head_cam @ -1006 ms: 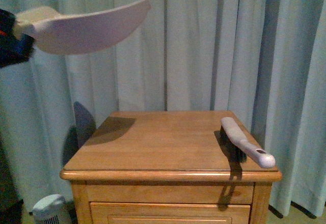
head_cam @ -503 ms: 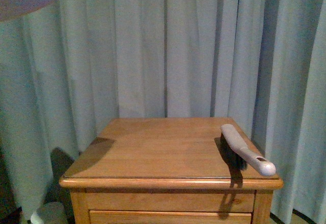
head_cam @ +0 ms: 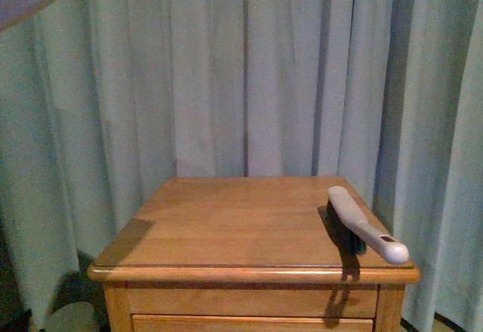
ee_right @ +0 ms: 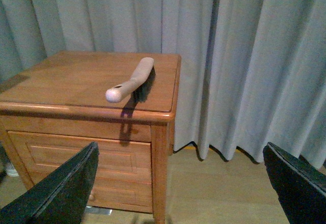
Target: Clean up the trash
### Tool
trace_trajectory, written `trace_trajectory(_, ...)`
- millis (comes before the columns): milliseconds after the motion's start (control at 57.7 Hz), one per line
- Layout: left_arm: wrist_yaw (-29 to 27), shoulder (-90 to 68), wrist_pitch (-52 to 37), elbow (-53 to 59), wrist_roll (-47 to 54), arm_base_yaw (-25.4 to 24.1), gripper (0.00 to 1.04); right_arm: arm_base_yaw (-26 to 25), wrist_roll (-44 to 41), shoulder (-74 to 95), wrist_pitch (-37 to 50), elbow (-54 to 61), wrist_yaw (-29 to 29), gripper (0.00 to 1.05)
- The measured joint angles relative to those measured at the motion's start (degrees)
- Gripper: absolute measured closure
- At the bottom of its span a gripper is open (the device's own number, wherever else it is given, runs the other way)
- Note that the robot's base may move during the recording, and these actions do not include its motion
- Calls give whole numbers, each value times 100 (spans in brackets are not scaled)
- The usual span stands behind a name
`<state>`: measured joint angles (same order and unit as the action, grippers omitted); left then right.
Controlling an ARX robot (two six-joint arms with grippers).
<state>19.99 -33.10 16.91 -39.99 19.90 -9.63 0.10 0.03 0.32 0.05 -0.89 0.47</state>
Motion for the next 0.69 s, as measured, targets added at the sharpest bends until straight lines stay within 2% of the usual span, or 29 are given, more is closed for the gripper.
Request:
trace_trajectory(35,2,0,0,0,0,0,78,186,-133,114,205,2,645,7)
trace_trajectory(69,2,0,0,0,2,0,78,586,-210,387,649,0,1805,7)
trace_trajectory(87,2,0,2,0,2,0,78,710,-251,501,756,-4,2173,7)
trace_trajectory(156,0,0,2,0,2,0,78,920,-149,1113,627,-136,3355,7)
trace_trajectory(191,0,0,2,0,2,0,78,907,-50,1434,535,-240,3620,7)
trace_trajectory(243,0,0,2,0,2,0,78,850,181,2039,535,-487,3569,7)
trace_trajectory(347,9,0,4,2,4,2,78,723,654,3346,376,-1558,2922,7)
trace_trajectory(520,17,0,4,0,4,0,78,636,1266,5357,-588,-3766,1941,7)
trace_trajectory(694,15,0,4,0,4,0,78,601,1698,7152,-1475,-5600,1565,7)
